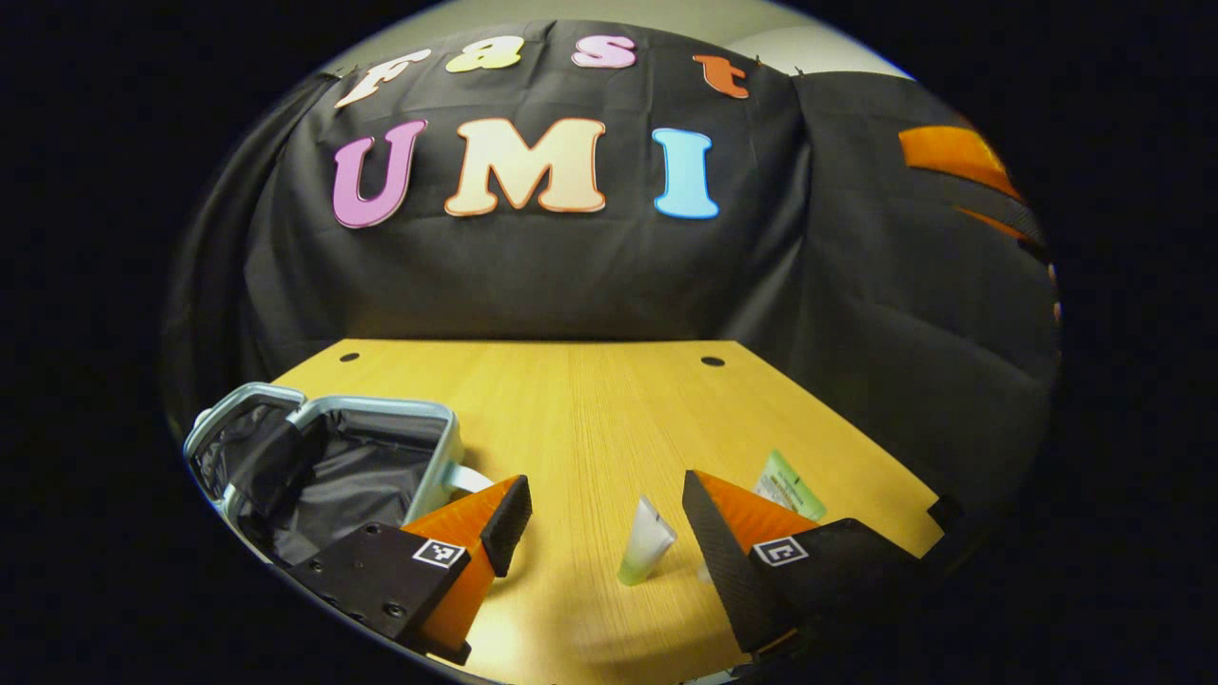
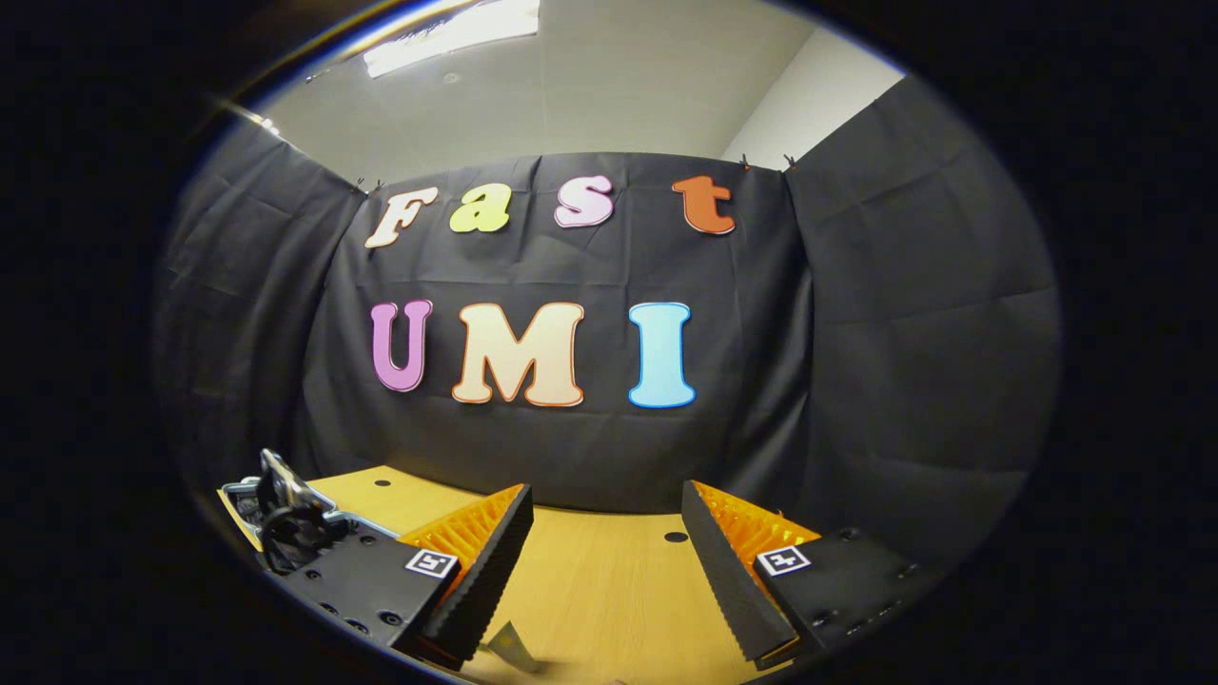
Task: First open the suitcase, pack the skin care products into it, and then close the suitcase.
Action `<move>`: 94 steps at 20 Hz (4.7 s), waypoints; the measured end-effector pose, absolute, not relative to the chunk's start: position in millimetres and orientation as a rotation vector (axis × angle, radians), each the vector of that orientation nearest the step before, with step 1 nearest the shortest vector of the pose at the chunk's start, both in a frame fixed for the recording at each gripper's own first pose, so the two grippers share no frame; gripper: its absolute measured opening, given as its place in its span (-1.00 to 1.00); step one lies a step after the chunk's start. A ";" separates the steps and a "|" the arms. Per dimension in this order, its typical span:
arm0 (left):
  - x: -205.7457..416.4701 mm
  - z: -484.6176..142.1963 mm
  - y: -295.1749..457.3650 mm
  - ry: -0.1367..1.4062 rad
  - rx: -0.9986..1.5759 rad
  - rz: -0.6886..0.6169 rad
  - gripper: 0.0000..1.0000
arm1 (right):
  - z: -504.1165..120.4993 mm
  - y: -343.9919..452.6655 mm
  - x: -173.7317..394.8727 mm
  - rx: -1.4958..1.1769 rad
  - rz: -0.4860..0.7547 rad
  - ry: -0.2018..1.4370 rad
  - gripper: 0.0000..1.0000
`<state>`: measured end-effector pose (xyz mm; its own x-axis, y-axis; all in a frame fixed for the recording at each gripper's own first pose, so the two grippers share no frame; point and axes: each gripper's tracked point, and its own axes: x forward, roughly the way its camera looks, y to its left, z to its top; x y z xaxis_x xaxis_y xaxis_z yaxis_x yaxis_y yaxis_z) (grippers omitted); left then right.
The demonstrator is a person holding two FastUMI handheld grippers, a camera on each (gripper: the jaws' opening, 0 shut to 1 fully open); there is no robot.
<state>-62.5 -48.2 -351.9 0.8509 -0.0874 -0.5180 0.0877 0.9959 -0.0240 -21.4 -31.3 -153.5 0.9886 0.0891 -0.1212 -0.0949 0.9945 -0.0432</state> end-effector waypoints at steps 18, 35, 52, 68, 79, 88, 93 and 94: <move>-85.6 -396.9 -37.9 0.693 0.069 -0.166 -0.65 | -217.7 -8.6 -58.6 -0.076 0.156 0.240 0.96; -98.4 -233.3 54.8 0.589 0.094 -0.006 -0.65 | -430.7 42.0 -82.8 -0.092 0.201 0.555 0.98; -128.2 -249.1 143.5 0.718 0.075 0.135 -0.65 | -436.1 96.2 -91.5 -0.055 0.363 0.733 -0.36; -157.6 -371.9 242.7 1.145 0.026 0.022 -0.63 | -368.1 280.5 -104.3 0.033 0.495 0.753 -0.44; -138.4 -356.7 255.9 1.015 -0.070 -0.037 0.52 | -422.3 342.9 -146.4 -0.007 0.541 0.953 -0.37; -135.4 -322.2 326.6 0.914 -0.109 0.013 0.58 | -474.0 348.2 -143.3 -0.038 0.357 1.095 -0.41; -146.1 -313.6 398.2 0.883 -0.114 0.121 0.63 | -455.5 353.6 -107.3 -0.016 0.273 0.978 0.27; -143.3 -310.7 413.7 0.872 -0.113 0.148 0.76 | -450.4 355.6 -100.1 -0.003 0.271 0.951 0.53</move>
